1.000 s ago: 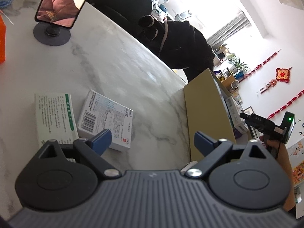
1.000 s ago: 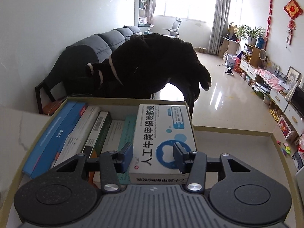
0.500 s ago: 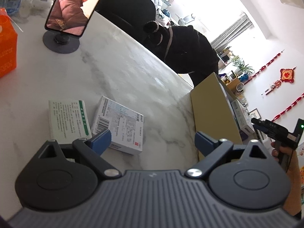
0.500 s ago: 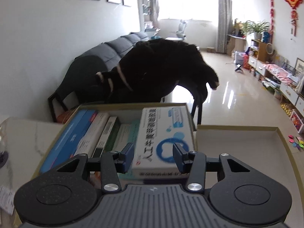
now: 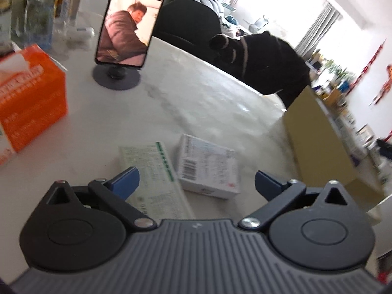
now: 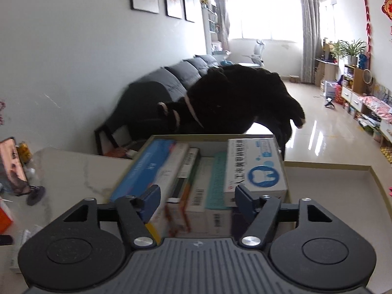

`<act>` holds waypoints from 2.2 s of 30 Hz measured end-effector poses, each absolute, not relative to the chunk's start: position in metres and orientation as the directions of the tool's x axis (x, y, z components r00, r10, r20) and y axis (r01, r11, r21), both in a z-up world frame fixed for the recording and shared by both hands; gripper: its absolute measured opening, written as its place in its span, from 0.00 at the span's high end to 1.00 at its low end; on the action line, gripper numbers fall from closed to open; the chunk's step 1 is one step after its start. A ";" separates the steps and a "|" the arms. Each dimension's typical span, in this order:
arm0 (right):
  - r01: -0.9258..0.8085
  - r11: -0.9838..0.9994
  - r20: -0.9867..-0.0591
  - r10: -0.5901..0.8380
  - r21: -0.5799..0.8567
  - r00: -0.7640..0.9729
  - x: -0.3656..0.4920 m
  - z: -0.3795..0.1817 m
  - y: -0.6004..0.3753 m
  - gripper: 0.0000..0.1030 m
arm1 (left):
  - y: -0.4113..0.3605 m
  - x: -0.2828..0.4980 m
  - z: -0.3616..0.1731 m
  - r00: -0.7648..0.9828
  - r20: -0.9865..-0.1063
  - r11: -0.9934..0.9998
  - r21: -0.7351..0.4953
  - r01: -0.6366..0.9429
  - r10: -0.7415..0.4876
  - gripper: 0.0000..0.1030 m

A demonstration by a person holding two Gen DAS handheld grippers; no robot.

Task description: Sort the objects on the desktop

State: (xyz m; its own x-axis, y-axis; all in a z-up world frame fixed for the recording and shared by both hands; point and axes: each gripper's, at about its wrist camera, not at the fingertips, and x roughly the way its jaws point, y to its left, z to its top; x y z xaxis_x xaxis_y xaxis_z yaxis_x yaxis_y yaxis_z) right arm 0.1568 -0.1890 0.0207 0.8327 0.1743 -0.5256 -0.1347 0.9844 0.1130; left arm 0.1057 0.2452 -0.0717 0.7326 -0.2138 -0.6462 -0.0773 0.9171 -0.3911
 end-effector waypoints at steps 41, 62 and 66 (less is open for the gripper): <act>-0.344 0.882 -0.392 0.455 0.322 0.799 0.037 0.019 -0.129 0.16 | 0.227 0.069 -0.079 0.755 -0.654 0.951 -0.258 -0.172 -0.041 0.50; -0.342 0.564 -0.342 0.776 0.751 0.529 0.062 -0.011 -0.076 0.23 | 0.175 0.039 -0.011 0.842 -0.404 0.897 -0.399 0.189 -0.357 0.50; -0.319 0.540 -0.327 0.784 0.779 0.528 0.063 -0.011 -0.085 0.26 | 0.160 0.040 -0.008 0.820 -0.392 0.875 -0.418 0.245 -0.417 0.50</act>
State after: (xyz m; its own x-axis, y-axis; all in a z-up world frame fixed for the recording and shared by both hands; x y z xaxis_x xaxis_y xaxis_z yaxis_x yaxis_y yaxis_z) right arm 0.0627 -0.0852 -0.0106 0.5282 0.7836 -0.3271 -0.3188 0.5400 0.7789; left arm 0.0405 0.1604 -0.0080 0.8204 -0.4166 -0.3916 0.2450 0.8750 -0.4176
